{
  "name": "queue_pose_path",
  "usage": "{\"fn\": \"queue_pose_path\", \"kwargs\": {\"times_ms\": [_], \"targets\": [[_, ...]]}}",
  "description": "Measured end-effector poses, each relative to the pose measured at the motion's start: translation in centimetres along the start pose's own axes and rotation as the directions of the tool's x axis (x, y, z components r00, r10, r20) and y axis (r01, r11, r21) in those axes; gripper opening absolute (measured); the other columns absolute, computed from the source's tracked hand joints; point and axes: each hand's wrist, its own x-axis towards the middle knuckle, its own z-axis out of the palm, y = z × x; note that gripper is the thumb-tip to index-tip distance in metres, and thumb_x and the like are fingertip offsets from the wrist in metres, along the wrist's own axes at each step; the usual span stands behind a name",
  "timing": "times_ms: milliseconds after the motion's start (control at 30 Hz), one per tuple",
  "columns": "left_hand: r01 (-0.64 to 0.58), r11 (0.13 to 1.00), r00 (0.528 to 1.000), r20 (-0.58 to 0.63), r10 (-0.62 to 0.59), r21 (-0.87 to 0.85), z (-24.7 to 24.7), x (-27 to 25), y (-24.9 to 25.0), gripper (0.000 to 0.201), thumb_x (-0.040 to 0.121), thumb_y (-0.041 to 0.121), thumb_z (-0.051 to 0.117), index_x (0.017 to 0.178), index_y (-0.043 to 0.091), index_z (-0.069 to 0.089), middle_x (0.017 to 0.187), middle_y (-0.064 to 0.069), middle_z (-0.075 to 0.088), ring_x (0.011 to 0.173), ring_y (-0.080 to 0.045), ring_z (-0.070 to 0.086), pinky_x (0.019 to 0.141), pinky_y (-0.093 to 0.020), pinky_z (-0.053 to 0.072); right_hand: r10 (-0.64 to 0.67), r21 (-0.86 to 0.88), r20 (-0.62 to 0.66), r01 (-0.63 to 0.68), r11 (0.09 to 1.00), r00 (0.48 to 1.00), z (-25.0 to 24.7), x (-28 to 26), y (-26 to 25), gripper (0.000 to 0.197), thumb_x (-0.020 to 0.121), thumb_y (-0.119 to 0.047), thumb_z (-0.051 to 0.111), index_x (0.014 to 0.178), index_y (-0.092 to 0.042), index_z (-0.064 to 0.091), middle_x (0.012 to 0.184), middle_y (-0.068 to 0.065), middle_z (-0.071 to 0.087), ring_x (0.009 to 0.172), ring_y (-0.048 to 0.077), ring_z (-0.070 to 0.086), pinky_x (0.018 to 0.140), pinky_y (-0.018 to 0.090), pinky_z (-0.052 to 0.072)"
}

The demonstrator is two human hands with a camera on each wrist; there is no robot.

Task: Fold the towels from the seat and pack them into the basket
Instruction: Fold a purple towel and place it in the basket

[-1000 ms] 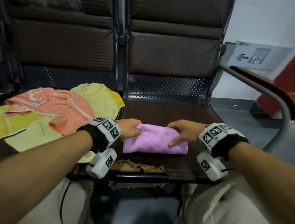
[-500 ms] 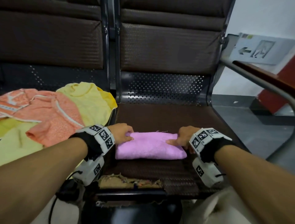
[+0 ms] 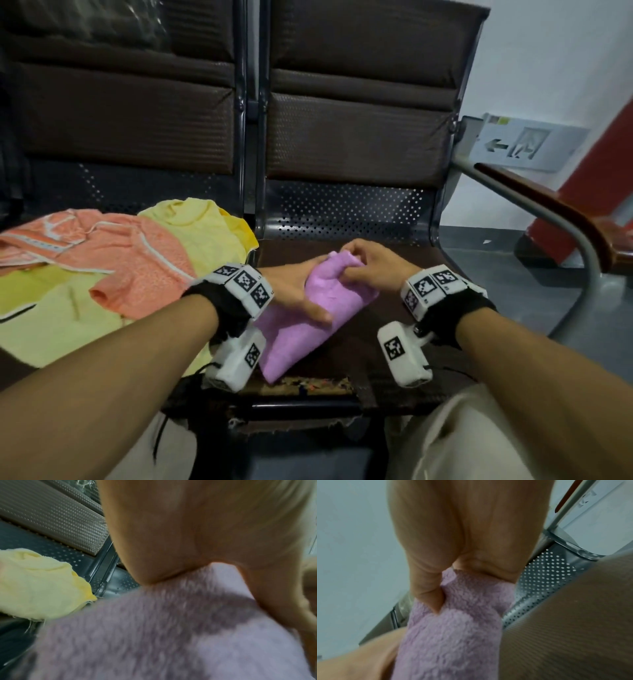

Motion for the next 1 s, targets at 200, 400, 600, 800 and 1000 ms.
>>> {"fn": "queue_pose_path", "kwargs": {"times_ms": [200,400,600,800,1000], "targets": [[0.1,0.992,0.963,-0.245,-0.116,-0.075,0.8,-1.1,1.6,0.038,0.057,0.048,0.085,0.086,0.034,0.065,0.084,0.018,0.07,0.08,0.003,0.064,0.065,-0.009,0.047,-0.185,-0.046,-0.189,0.179,0.983,0.964,-3.5,-5.3,-3.8,0.023,0.076,0.003,0.065,0.097,-0.005,0.07,0.085,0.005,0.068,0.074,0.003,0.057,0.073,0.019,0.047],[0.124,0.991,0.958,-0.252,-0.134,-0.058,3.3,-1.2,7.2,0.023,0.071,0.039,0.074,0.086,0.026,0.062,0.091,0.006,0.068,0.087,-0.013,0.065,0.077,-0.022,0.052,-0.209,-0.074,-0.414,0.196,0.978,0.886,-8.8,-10.5,-3.8,0.011,0.077,0.002,0.061,0.084,0.002,0.07,0.074,0.005,0.063,0.071,0.005,0.052,0.063,0.02,0.043],[0.131,0.985,0.937,-0.338,-0.086,0.115,5.5,3.1,15.8,0.006,0.079,0.019,0.063,0.083,0.016,0.062,0.082,-0.012,0.07,0.074,-0.028,0.064,0.068,-0.041,0.055,-0.134,0.037,-0.609,0.197,0.98,0.781,-14.8,-14.7,1.0,0.01,0.079,-0.003,0.06,0.081,-0.003,0.069,0.076,0.006,0.065,0.075,0.011,0.056,0.072,0.032,0.049],[-0.028,0.955,0.987,-0.141,0.072,0.294,11.7,10.3,22.7,0.029,0.075,0.009,0.071,0.102,0.008,0.061,0.1,-0.012,0.066,0.087,-0.021,0.058,0.085,-0.037,0.05,0.096,0.254,-0.751,0.152,0.955,0.654,-18.7,-23.8,10.5,0.017,0.08,-0.006,0.065,0.076,-0.021,0.07,0.066,-0.014,0.067,0.066,-0.001,0.058,0.065,0.018,0.047],[-0.12,0.93,0.979,0.196,0.052,0.348,23.9,17.8,23.2,0.039,0.075,0.006,0.072,0.111,0.005,0.058,0.106,-0.011,0.064,0.095,-0.023,0.058,0.085,-0.031,0.049,0.395,0.508,-0.697,0.022,0.861,0.599,-17.7,-34.7,21.8,0.022,0.081,0.002,0.065,0.103,0.002,0.066,0.084,0.005,0.066,0.076,0.011,0.058,0.072,0.022,0.049]]}}
